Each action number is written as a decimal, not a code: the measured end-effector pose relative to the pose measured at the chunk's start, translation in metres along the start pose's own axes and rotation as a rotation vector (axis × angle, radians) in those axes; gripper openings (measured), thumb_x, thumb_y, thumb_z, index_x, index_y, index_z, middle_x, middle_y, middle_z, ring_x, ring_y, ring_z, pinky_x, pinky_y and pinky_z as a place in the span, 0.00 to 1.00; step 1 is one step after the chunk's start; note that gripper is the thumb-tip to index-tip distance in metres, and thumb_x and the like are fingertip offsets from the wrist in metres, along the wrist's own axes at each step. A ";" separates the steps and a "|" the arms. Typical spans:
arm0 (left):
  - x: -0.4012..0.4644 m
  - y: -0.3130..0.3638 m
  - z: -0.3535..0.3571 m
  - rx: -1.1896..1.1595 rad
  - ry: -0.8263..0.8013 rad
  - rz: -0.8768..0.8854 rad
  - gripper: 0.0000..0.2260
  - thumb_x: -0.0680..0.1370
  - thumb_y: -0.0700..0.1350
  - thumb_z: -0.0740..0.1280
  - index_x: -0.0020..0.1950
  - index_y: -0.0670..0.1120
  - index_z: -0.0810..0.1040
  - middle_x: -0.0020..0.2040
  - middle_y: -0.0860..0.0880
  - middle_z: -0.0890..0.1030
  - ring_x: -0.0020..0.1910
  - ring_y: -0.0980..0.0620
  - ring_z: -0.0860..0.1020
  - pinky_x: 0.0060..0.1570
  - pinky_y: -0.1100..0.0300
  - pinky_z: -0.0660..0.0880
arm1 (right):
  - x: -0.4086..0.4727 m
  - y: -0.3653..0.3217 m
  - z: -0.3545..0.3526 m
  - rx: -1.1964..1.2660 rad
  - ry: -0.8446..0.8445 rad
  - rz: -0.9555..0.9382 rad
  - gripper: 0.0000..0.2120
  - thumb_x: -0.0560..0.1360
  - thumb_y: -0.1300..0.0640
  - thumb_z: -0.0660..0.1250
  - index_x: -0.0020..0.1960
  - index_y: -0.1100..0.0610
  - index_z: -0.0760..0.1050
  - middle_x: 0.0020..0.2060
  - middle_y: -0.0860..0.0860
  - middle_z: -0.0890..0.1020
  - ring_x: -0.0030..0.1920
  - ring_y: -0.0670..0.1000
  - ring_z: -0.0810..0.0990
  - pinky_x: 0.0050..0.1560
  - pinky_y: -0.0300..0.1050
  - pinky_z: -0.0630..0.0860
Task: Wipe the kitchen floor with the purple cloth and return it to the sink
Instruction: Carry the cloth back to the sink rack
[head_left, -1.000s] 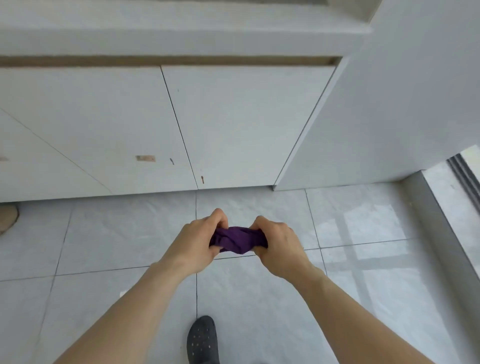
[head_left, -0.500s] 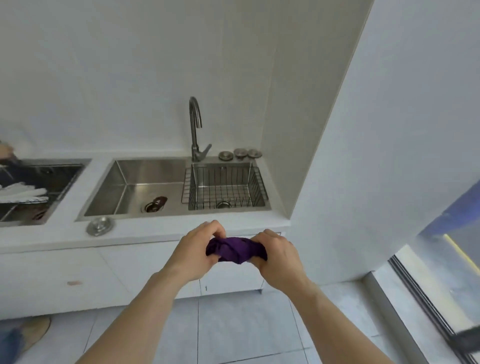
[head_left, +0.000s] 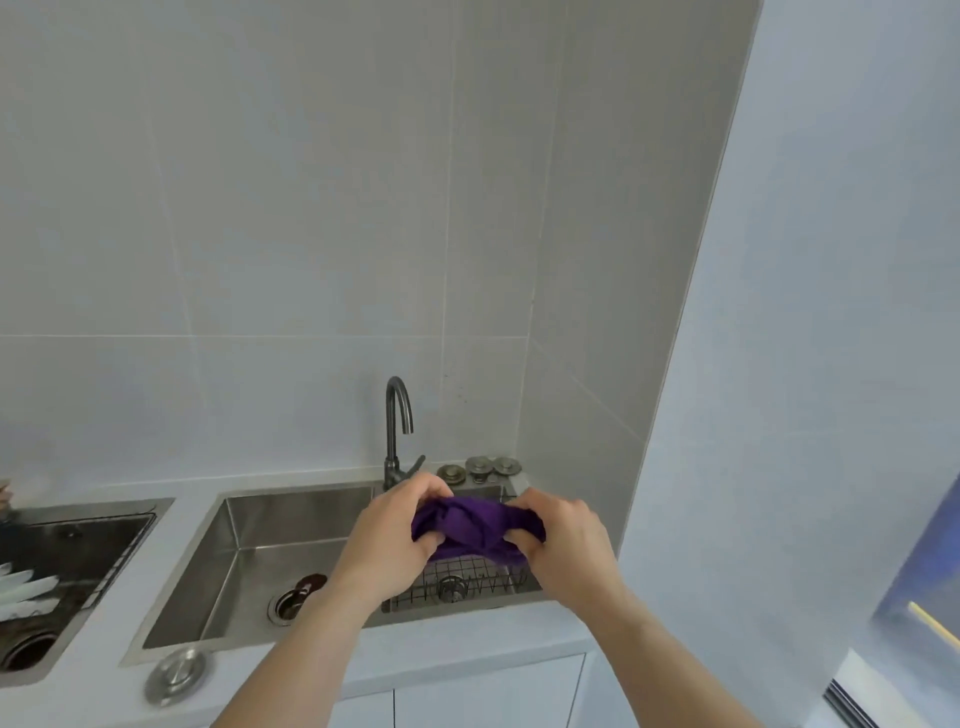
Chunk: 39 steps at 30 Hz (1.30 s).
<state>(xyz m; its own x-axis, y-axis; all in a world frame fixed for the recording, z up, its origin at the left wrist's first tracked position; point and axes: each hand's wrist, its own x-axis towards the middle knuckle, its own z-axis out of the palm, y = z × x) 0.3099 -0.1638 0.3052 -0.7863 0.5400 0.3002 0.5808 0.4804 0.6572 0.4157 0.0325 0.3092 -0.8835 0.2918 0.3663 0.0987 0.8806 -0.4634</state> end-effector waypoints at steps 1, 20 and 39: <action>0.006 0.001 -0.003 0.011 0.012 0.002 0.19 0.75 0.41 0.75 0.53 0.64 0.73 0.53 0.65 0.82 0.53 0.64 0.80 0.52 0.64 0.76 | 0.006 -0.002 -0.004 -0.009 0.016 -0.002 0.09 0.75 0.55 0.72 0.54 0.45 0.80 0.43 0.41 0.83 0.43 0.48 0.80 0.44 0.47 0.80; 0.208 -0.189 0.128 0.078 -0.083 -0.218 0.22 0.74 0.38 0.73 0.55 0.62 0.72 0.54 0.60 0.81 0.53 0.60 0.80 0.55 0.60 0.79 | 0.215 0.148 0.200 0.114 -0.225 0.098 0.11 0.76 0.54 0.74 0.56 0.45 0.80 0.47 0.41 0.84 0.46 0.44 0.80 0.49 0.44 0.80; 0.251 -0.320 0.278 0.313 -0.383 -0.440 0.15 0.74 0.37 0.69 0.56 0.53 0.74 0.54 0.56 0.78 0.49 0.50 0.78 0.45 0.57 0.75 | 0.246 0.258 0.371 -0.076 -0.550 0.194 0.19 0.76 0.64 0.70 0.66 0.52 0.79 0.57 0.49 0.82 0.57 0.51 0.80 0.55 0.47 0.81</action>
<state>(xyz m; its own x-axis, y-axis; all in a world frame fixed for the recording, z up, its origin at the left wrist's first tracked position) -0.0144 0.0099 -0.0214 -0.8672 0.4272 -0.2558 0.3015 0.8593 0.4131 0.0535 0.1931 -0.0194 -0.9517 0.2318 -0.2013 0.2971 0.8608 -0.4132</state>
